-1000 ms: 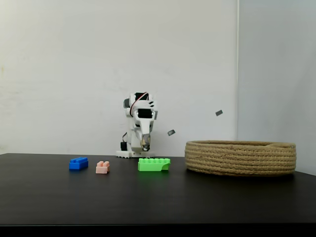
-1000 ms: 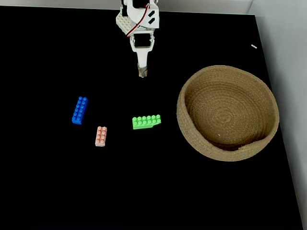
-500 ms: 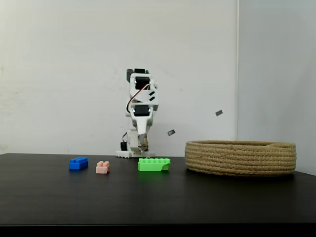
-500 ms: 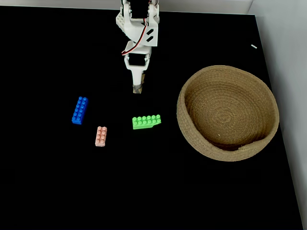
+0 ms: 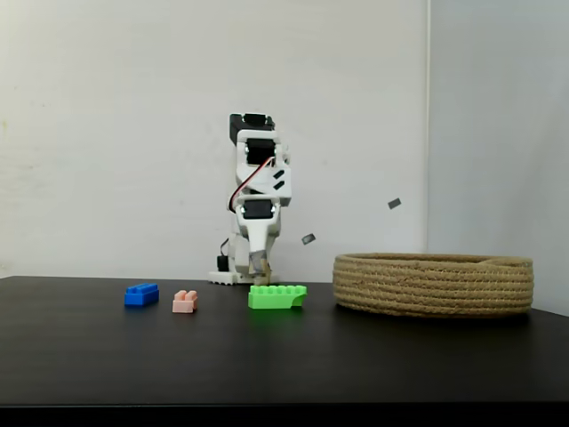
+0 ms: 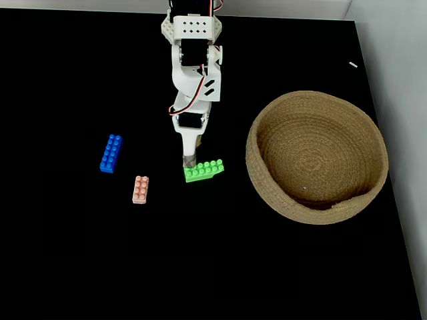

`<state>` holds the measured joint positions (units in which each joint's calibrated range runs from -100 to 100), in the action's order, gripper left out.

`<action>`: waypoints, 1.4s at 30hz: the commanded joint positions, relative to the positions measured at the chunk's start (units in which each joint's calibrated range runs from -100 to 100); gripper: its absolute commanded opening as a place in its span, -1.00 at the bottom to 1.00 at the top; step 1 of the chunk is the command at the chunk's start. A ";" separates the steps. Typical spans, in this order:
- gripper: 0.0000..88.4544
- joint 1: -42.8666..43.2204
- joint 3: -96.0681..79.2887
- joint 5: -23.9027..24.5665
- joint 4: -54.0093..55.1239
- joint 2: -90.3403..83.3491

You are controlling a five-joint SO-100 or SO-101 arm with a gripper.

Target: Place the lego blocks in the tray

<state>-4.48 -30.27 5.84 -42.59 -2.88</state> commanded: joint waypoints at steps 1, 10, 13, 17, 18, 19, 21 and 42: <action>-0.42 0.36 9.16 0.05 -0.77 1.68; -0.35 2.50 11.44 -0.34 -0.68 7.61; -0.39 3.16 11.53 -0.88 -0.77 9.93; -0.51 3.74 11.71 -1.22 -0.77 12.00; -0.54 3.74 11.71 -1.27 -0.77 12.17; -0.57 3.82 11.53 -1.27 -0.77 12.43; -0.64 3.90 10.98 -1.51 -0.77 12.43; -1.00 4.73 17.64 2.93 -32.50 -10.87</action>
<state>-1.30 -16.84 7.20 -71.66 -3.56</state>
